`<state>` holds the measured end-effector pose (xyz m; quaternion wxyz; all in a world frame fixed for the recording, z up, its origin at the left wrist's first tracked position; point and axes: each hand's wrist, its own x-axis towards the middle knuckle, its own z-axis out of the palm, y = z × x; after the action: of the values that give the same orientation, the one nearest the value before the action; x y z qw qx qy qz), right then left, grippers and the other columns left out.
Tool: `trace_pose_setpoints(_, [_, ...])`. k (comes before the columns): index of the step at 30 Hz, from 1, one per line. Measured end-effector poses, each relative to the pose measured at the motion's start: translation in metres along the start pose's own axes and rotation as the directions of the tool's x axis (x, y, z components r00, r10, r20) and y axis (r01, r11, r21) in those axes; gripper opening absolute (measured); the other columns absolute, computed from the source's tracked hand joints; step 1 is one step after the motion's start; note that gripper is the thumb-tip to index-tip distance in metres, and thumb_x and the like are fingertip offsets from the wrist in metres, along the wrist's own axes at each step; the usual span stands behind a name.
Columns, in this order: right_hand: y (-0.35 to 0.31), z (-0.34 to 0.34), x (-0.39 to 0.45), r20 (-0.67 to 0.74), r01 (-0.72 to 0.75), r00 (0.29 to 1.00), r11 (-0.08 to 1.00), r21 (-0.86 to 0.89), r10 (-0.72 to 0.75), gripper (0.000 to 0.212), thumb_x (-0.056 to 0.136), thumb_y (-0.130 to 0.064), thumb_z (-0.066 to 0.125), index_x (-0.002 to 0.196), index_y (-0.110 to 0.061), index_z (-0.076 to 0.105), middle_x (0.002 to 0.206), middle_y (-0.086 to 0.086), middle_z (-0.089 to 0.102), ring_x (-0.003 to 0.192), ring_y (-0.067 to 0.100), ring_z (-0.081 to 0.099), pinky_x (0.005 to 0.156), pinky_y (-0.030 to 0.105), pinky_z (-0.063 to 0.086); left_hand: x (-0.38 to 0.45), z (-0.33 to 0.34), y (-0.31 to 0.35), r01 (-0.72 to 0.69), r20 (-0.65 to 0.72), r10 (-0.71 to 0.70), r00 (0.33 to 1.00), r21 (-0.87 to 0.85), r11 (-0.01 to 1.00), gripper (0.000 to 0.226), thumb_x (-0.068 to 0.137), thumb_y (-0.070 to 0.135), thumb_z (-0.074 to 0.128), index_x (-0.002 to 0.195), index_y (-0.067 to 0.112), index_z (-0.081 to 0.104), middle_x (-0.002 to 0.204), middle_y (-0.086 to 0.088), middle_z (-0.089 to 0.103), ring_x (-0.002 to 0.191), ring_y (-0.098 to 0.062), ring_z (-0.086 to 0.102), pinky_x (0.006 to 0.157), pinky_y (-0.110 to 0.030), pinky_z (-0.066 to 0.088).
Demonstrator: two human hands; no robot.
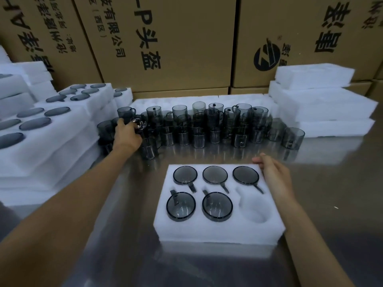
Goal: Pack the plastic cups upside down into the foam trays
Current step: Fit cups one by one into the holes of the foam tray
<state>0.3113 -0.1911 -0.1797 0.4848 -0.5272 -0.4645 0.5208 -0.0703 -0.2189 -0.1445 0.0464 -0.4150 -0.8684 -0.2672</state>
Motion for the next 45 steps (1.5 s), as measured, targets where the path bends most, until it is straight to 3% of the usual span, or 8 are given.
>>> trace_pose_setpoints(5, [0.002,0.000,0.004,0.022,-0.004,1.000,1.000,-0.020,0.004,0.026,0.098,-0.031,0.057,0.086,-0.016,0.073,0.074,0.001,0.070,0.060,0.012,0.064,0.050,0.021,0.049,0.013,0.002,-0.004,-0.031,-0.125,0.031,0.992,0.003,1.000,0.022,0.091,-0.001,0.059,0.110,0.001,0.072,0.125,-0.024,0.059,0.109,-0.044,0.058,0.097,-0.047,0.049])
trace_pose_setpoints(15, [-0.005,-0.003,-0.004,0.112,-0.028,0.993,0.999,-0.023,0.031,0.019,0.092,-0.036,0.066,0.086,-0.020,0.075,0.074,-0.005,0.075,0.059,0.004,0.068,0.049,0.016,0.048,-0.008,-0.019,0.038,-0.294,-0.214,0.246,0.945,-0.229,0.928,0.016,0.088,0.005,0.070,0.103,0.006,0.075,0.112,-0.012,0.070,0.100,-0.026,0.065,0.096,-0.029,0.048])
trace_pose_setpoints(21, [-0.014,-0.006,-0.017,0.121,0.169,0.980,0.981,-0.096,-0.157,0.006,0.090,-0.019,0.071,0.094,-0.024,0.072,0.104,-0.004,0.073,0.092,0.003,0.066,0.081,0.024,0.053,-0.092,-0.034,0.104,-0.405,-0.027,0.453,0.891,-0.495,0.768,0.014,0.080,0.006,0.079,0.086,0.017,0.072,0.094,0.003,0.069,0.082,-0.010,0.063,0.079,-0.018,0.049])
trace_pose_setpoints(25, [-0.028,-0.016,-0.030,0.332,0.363,0.880,0.932,-0.011,-0.339,0.048,0.078,-0.011,0.072,0.118,-0.037,0.067,0.123,-0.017,0.068,0.121,0.000,0.059,0.109,0.033,0.045,-0.153,-0.035,0.131,-0.408,0.023,0.538,0.842,-0.626,0.665,0.015,0.078,0.004,0.080,0.084,0.014,0.070,0.107,0.009,0.067,0.089,-0.009,0.062,0.080,-0.018,0.051])
trace_pose_setpoints(29, [-0.038,-0.017,-0.041,0.510,0.529,0.742,0.847,-0.046,-0.435,0.070,0.076,-0.002,0.080,0.135,-0.033,0.059,0.127,-0.011,0.067,0.116,0.006,0.062,0.102,0.021,0.047,-0.192,-0.035,0.140,-0.536,-0.034,0.629,0.776,-0.562,0.630,0.018,0.076,-0.002,0.074,0.087,0.012,0.070,0.108,0.018,0.061,0.104,-0.006,0.056,0.086,-0.003,0.037])
trace_pose_setpoints(33, [-0.032,-0.021,-0.056,0.411,0.721,0.686,0.635,-0.276,-0.600,0.057,0.076,-0.011,0.085,0.126,-0.024,0.059,0.115,-0.016,0.064,0.106,-0.002,0.055,0.089,0.010,0.040,-0.214,-0.032,0.133,-0.580,-0.064,0.670,0.740,-0.566,0.586,0.039,0.083,0.000,0.069,0.116,0.020,0.063,0.126,0.013,0.057,0.123,-0.007,0.051,0.105,-0.023,0.041])
trace_pose_setpoints(38, [-0.030,-0.022,-0.064,0.367,0.827,0.560,0.474,-0.301,-0.743,0.059,0.076,-0.015,0.082,0.127,-0.024,0.053,0.118,-0.015,0.057,0.108,0.004,0.052,0.090,0.009,0.038,-0.222,-0.032,0.130,-0.516,-0.090,0.654,0.751,-0.698,0.497,0.068,0.086,0.005,0.071,0.141,0.034,0.044,0.142,0.017,0.050,0.136,-0.006,0.046,0.112,-0.032,0.041])
trace_pose_setpoints(45, [-0.034,-0.028,-0.066,0.342,0.825,0.560,0.472,-0.310,-0.754,0.058,0.072,-0.018,0.086,0.114,-0.027,0.047,0.105,-0.008,0.055,0.095,0.000,0.054,0.079,0.006,0.039,-0.229,-0.026,0.131,-0.418,-0.101,0.566,0.818,-0.781,0.464,0.057,0.085,0.009,0.077,0.137,0.020,0.056,0.144,0.008,0.049,0.135,-0.008,0.047,0.112,-0.034,0.042])
